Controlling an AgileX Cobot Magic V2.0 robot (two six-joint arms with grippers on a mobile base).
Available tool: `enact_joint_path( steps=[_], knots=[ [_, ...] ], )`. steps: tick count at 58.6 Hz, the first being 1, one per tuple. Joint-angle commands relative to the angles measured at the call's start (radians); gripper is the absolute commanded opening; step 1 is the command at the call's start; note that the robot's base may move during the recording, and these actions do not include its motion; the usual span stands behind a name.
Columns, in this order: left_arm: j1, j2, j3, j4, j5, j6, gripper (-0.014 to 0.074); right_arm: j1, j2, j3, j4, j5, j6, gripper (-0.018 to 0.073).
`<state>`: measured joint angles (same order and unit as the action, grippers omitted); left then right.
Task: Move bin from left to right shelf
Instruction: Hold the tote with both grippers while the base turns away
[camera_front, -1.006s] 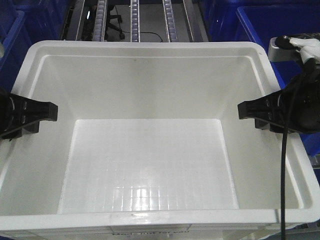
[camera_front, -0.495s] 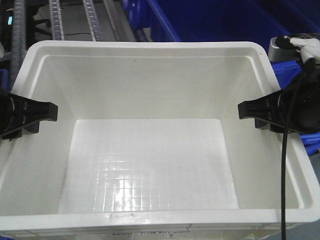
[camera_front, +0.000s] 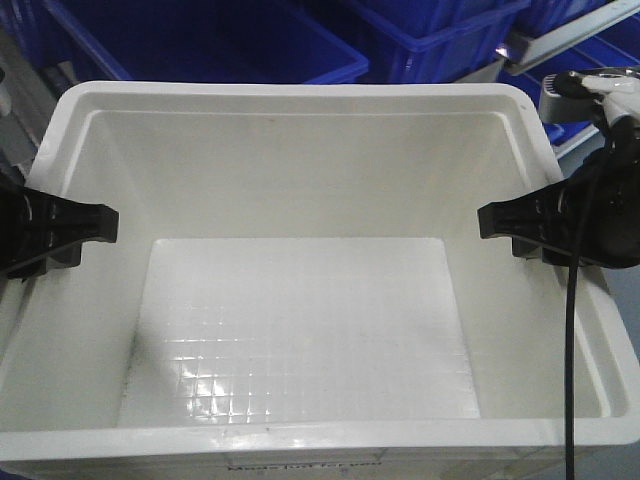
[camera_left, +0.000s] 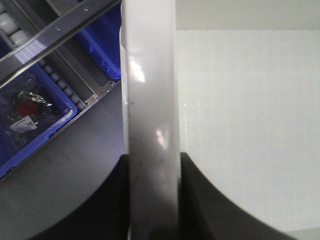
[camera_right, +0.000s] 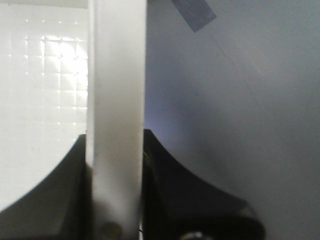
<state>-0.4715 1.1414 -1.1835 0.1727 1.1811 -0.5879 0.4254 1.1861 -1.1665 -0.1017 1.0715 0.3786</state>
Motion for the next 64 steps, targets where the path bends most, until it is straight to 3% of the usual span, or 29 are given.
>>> enact_joint_path(
  steps=[1,64],
  knots=[
    [0.001,-0.033,-0.038,0.057,-0.052,0.018,-0.0006,-0.007,-0.034,-0.039,-0.073,-0.084,0.007,-0.0003],
    [0.001,-0.033,-0.038,0.057,-0.051,0.018,-0.0006,-0.007,-0.034,-0.039,-0.073,-0.083,0.007,-0.0003]
  ],
)
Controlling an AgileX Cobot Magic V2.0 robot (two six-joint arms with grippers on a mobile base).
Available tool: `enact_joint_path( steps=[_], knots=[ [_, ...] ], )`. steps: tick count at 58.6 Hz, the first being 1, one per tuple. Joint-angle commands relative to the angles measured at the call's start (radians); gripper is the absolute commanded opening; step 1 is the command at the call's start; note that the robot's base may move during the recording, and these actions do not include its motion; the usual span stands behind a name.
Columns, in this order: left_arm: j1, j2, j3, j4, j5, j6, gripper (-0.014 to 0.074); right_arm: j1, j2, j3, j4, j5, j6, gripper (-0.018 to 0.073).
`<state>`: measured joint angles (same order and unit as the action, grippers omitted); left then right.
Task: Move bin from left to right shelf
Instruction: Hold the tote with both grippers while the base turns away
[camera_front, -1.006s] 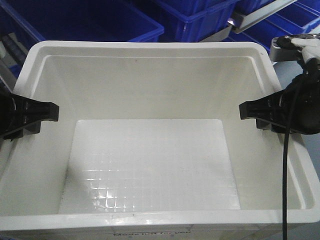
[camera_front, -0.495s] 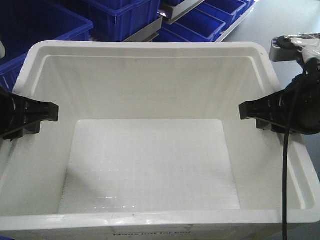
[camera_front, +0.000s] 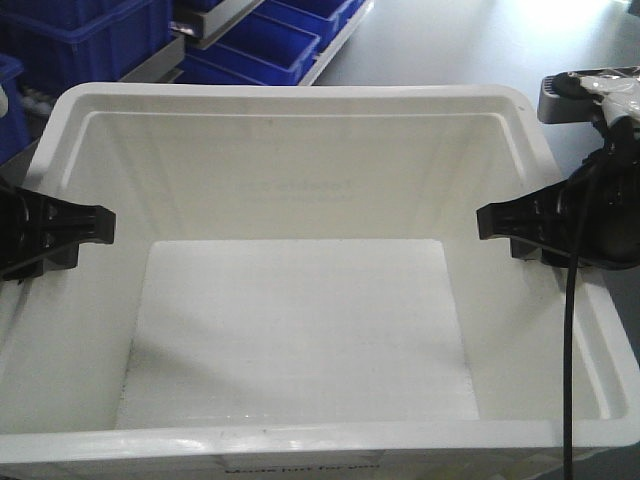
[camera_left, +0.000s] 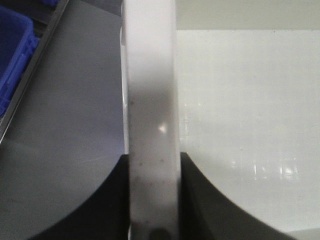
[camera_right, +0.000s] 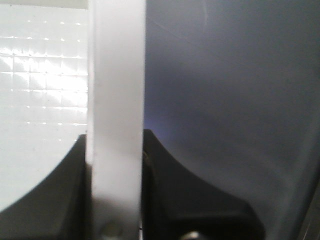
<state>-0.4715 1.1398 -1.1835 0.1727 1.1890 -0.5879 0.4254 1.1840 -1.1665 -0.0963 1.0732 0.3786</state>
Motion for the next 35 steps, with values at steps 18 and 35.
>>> enact_joint_path(
  steps=[18,35],
  knots=[
    [0.001,-0.032,-0.038,0.057,-0.059,0.018,-0.0006,-0.007,-0.032,-0.039,-0.078,-0.085,0.007,-0.0003],
    [0.001,-0.032,-0.038,0.057,-0.059,0.018,-0.0006,-0.007,-0.032,-0.039,-0.077,-0.085,0.007,-0.0003]
  ],
)
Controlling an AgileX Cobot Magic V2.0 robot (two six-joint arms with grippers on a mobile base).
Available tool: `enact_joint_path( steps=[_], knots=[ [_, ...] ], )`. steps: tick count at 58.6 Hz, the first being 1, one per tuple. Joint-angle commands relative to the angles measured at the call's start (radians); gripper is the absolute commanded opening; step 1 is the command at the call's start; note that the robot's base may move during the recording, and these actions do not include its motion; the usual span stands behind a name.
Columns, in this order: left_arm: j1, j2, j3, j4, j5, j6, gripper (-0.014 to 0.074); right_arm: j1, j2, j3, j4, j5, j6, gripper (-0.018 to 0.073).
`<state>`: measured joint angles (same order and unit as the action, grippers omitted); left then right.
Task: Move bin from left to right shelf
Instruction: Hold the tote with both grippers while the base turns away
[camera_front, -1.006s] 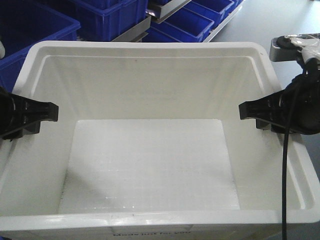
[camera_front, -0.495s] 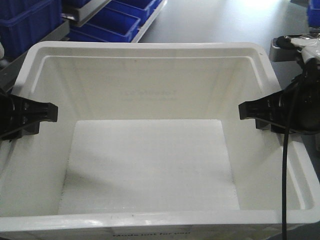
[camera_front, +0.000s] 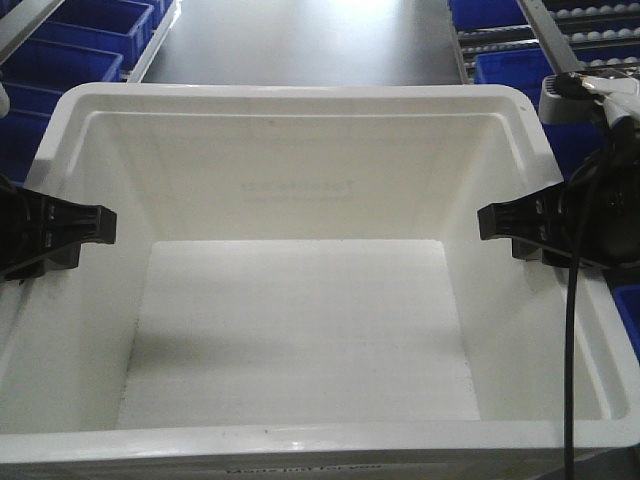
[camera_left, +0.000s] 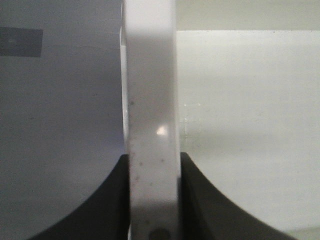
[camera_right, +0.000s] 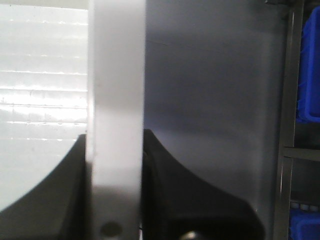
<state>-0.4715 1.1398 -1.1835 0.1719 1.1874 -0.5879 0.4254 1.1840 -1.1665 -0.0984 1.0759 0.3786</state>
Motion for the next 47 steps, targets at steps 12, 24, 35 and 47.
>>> enact_joint_path(
  steps=[12,24,35,47],
  knots=[
    [0.001,-0.032,-0.038,0.058,-0.057,0.018,-0.0006,-0.007,-0.032,-0.039,-0.074,-0.086,0.007,-0.0003],
    [0.001,-0.032,-0.038,0.058,-0.057,0.018,-0.0006,-0.007,-0.032,-0.039,-0.073,-0.084,0.007,-0.0003],
    [0.001,-0.032,-0.038,0.058,-0.057,0.018,-0.0006,-0.007,-0.032,-0.039,-0.072,-0.084,0.007,-0.0003],
    [0.001,-0.032,-0.038,0.058,-0.057,0.018,-0.0006,-0.007,-0.032,-0.039,-0.073,-0.084,0.007,-0.0003]
  ],
)
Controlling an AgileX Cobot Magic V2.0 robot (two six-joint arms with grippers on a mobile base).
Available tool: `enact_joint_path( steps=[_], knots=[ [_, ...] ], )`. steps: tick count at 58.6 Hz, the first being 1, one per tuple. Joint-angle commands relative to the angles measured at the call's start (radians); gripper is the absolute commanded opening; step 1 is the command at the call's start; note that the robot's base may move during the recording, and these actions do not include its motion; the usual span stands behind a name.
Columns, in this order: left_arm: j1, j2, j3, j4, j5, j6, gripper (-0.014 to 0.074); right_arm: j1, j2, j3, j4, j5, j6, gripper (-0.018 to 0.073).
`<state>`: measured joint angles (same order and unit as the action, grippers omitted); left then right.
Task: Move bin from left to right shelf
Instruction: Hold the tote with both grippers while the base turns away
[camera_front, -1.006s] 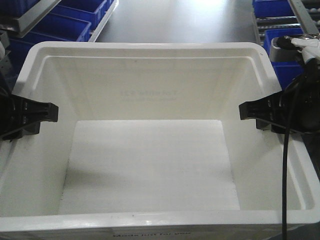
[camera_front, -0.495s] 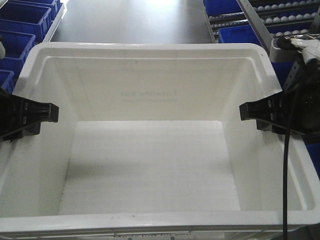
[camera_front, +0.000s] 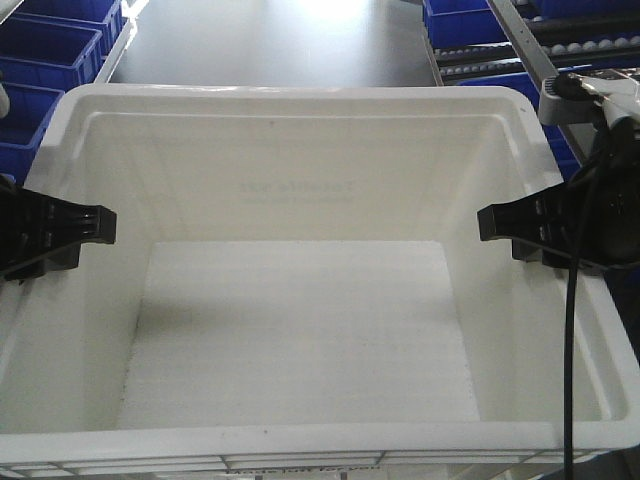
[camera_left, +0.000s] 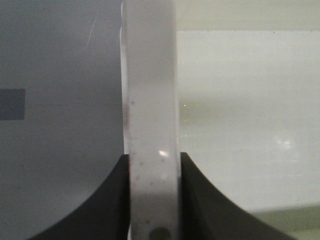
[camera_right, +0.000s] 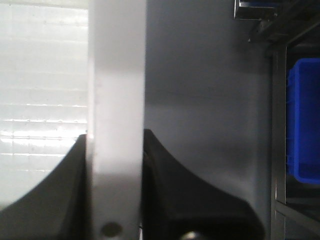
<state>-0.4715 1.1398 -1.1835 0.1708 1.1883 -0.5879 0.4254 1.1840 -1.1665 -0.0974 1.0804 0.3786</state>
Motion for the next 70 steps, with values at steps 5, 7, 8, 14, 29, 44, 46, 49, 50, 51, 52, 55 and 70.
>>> enact_joint_path(
  steps=[5,7,8,14,29,44,46,49,50,51,52,55,70],
  knots=[
    [0.001,-0.032,-0.038,0.059,-0.058,0.018,-0.0006,-0.007,-0.032,-0.039,-0.074,-0.088,0.007,-0.0003],
    [0.001,-0.032,-0.038,0.059,-0.058,0.018,-0.0006,-0.007,-0.032,-0.039,-0.074,-0.088,0.007,-0.0003],
    [0.001,-0.032,-0.038,0.059,-0.058,0.018,-0.0006,-0.007,-0.032,-0.039,-0.074,-0.088,0.007,-0.0003],
    [0.001,-0.032,-0.038,0.059,-0.058,0.018,-0.0006,-0.007,-0.032,-0.039,-0.074,-0.088,0.007,-0.0003],
    [0.001,-0.032,-0.038,0.059,-0.058,0.018,-0.0006,-0.007,-0.032,-0.039,-0.074,-0.088,0.007,-0.0003],
    [0.001,-0.032,-0.038,0.059,-0.058,0.018,-0.0006,-0.007,-0.032,-0.039,-0.074,-0.089,0.007,-0.0003],
    [0.001,-0.032,-0.038,0.059,-0.058,0.018,-0.0006,-0.007,-0.032,-0.039,-0.073,-0.089,0.007,-0.0003],
    [0.001,-0.032,-0.038,0.059,-0.058,0.018,-0.0006,-0.007,-0.032,-0.039,-0.073,-0.089,0.007,-0.0003],
    [0.001,-0.032,-0.038,0.059,-0.058,0.018,-0.0006,-0.007,-0.032,-0.039,-0.073,-0.089,0.007,-0.0003],
    [0.001,-0.032,-0.038,0.059,-0.058,0.018,-0.0006,-0.007,-0.032,-0.039,-0.073,-0.089,0.007,-0.0003],
    [0.001,-0.032,-0.038,0.059,-0.058,0.018,-0.0006,-0.007,-0.032,-0.039,-0.073,-0.089,0.007,-0.0003],
    [0.001,-0.032,-0.038,0.059,-0.058,0.018,-0.0006,-0.007,-0.032,-0.039,-0.073,-0.089,0.007,-0.0003],
    [0.001,-0.032,-0.038,0.059,-0.058,0.018,-0.0006,-0.007,-0.032,-0.039,-0.073,-0.089,0.007,-0.0003]
  ],
)
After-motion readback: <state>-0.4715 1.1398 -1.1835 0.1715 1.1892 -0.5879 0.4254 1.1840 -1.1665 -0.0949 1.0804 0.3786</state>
